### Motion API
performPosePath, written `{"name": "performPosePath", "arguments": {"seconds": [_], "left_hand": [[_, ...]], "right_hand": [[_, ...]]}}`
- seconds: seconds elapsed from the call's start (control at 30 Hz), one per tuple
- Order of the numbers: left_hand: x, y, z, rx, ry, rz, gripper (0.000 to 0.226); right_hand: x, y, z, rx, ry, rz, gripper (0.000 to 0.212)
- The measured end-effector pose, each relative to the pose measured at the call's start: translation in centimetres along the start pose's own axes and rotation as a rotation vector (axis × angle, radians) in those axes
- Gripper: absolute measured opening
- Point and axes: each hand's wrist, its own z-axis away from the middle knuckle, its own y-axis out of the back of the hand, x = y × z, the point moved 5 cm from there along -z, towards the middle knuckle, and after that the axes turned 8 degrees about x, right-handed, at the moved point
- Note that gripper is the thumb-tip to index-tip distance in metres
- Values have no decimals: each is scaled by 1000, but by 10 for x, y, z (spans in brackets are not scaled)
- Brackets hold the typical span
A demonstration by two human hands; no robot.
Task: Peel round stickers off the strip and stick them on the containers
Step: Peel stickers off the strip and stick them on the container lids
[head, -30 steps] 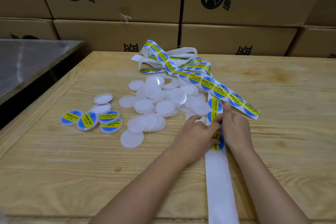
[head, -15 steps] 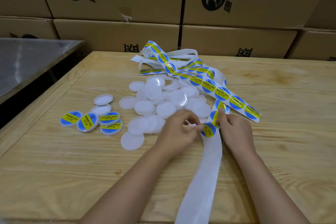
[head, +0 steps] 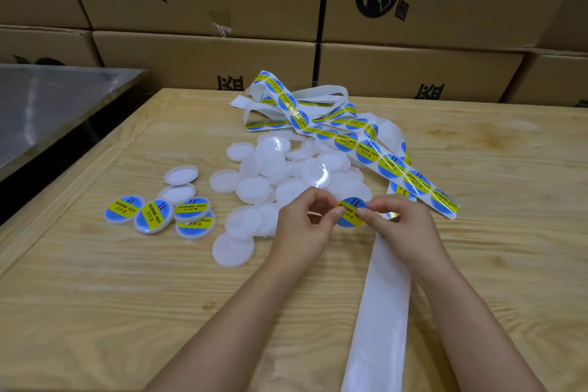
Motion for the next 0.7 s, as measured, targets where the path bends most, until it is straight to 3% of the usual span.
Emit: {"name": "performPosePath", "arguments": {"seconds": [0.07,0.13,0.23,0.33,0.43,0.6,0.7], "left_hand": [[1,-1,2,1,-2,-5,21],[0,-6,6,-47,-15,-55,35],[-7,-14,11,-187,-161,-395,54],[-3,-18,15,-273,-463,-847,41],[7,-17,16,-208,-580,-791,14],[3,-5,4,-109,-199,-348,8],[-7,-5,0,-92,203,41,18]], "right_hand": [[1,0,0,38,-27,-35,12],[4,4,-1,115,-45,-63,13],[8,12,-1,235,-67,-103,17],[13,17,-2,281,-105,-170,12],[15,16,-3,270,-154,-216,4],[11,15,-3,186,-250,-363,11],[7,15,-2,169,-358,-570,13]]}}
